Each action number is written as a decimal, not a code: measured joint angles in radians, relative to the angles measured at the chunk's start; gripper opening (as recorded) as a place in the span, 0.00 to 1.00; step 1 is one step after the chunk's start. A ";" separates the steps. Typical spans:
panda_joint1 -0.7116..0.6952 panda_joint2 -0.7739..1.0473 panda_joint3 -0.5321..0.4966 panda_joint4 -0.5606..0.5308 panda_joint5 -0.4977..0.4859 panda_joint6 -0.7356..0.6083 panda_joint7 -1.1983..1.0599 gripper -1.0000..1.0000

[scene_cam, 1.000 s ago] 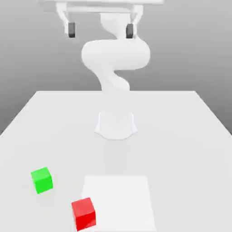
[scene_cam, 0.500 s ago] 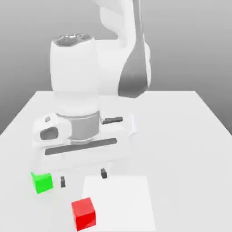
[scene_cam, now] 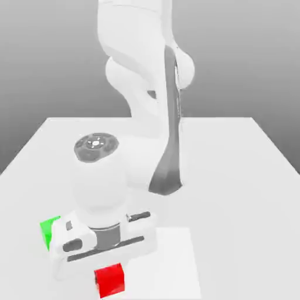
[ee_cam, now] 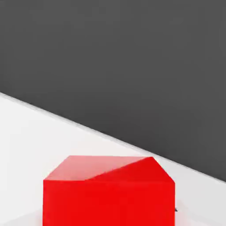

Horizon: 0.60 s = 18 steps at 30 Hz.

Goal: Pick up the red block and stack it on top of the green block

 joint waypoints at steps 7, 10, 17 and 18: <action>0.001 -0.182 -0.109 -0.067 -0.107 -0.104 0.197 0.00; -0.028 -0.236 -0.166 -0.107 -0.149 -0.112 0.324 0.00; -0.160 -0.348 -0.231 -0.201 -0.202 -0.126 0.592 0.00; -0.176 -0.361 -0.238 -0.215 -0.202 -0.127 0.625 0.00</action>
